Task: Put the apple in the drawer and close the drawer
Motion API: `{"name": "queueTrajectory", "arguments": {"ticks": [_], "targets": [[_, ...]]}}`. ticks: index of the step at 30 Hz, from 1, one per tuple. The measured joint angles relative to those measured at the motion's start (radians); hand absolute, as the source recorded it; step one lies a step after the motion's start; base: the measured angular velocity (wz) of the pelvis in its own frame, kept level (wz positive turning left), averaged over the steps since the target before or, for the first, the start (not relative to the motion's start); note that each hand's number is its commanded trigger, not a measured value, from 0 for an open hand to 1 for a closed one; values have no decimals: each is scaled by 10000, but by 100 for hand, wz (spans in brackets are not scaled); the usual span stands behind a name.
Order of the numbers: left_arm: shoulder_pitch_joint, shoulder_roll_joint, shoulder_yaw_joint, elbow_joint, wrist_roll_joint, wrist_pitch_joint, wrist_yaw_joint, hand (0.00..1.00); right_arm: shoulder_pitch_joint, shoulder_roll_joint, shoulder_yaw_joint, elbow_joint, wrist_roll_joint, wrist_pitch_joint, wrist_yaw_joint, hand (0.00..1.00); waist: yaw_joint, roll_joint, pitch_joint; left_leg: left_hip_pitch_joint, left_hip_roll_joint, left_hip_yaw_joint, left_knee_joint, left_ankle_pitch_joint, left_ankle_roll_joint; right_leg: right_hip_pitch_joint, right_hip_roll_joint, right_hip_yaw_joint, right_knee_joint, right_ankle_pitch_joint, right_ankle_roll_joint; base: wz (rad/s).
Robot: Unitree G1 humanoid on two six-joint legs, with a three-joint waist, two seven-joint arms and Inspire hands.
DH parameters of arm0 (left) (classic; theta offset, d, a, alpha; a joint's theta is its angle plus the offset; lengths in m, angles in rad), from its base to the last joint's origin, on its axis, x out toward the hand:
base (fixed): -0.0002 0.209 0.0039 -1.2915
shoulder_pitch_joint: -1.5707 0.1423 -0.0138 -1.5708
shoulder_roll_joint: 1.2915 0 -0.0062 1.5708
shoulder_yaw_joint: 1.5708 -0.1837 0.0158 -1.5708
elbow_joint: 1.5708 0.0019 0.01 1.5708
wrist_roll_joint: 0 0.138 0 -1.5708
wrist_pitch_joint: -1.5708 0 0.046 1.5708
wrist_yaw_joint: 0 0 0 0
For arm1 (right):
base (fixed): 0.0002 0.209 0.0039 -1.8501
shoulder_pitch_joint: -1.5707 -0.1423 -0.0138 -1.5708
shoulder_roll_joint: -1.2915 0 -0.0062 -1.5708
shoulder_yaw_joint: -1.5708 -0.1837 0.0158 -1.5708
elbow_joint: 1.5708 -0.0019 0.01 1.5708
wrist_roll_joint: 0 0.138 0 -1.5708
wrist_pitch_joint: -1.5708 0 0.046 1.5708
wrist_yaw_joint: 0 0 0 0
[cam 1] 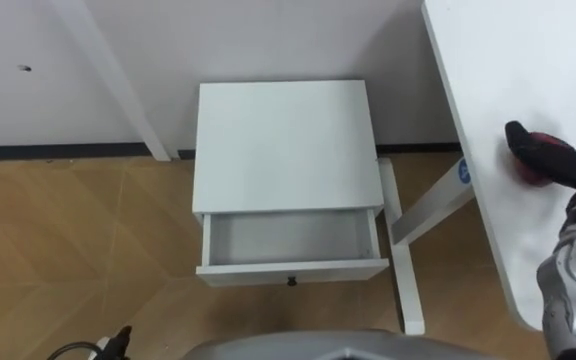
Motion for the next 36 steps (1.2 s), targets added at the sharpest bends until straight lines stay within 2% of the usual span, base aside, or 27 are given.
{"name": "queueTrajectory", "arguments": {"ticks": [6,9,15,22,36], "targets": [[6,0,-1,7,-4,33,-1,0,1,0,0,217,-38,49,23,0,-15,-54,22,34,1,1,0,0,0,100,1,-7,-4,0,0,0],[11,0,-1,7,-4,121,-1,0,1,1,3,431,-41,224,27,0,-4,-89,42,73,1,4,0,0,0,136,1,-5,-7,0,0,0],[19,0,0,6,-5,166,-1,0,2,1,3,442,-41,234,40,0,-13,-78,25,103,2,2,3,0,0,152,1,-6,2,1,-2,0],[67,0,0,5,-5,168,-1,0,2,2,4,441,-311,281,42,0,-13,-70,-46,115,2,4,5,0,0,178,1,-4,2,2,-4,0],[201,0,-2,-102,-14,170,19,0,100,8,177,850,-420,316,320,0,-50,-56,-28,129,5,7,9,0,0,172,1,-3,3,3,-5,0]]}}
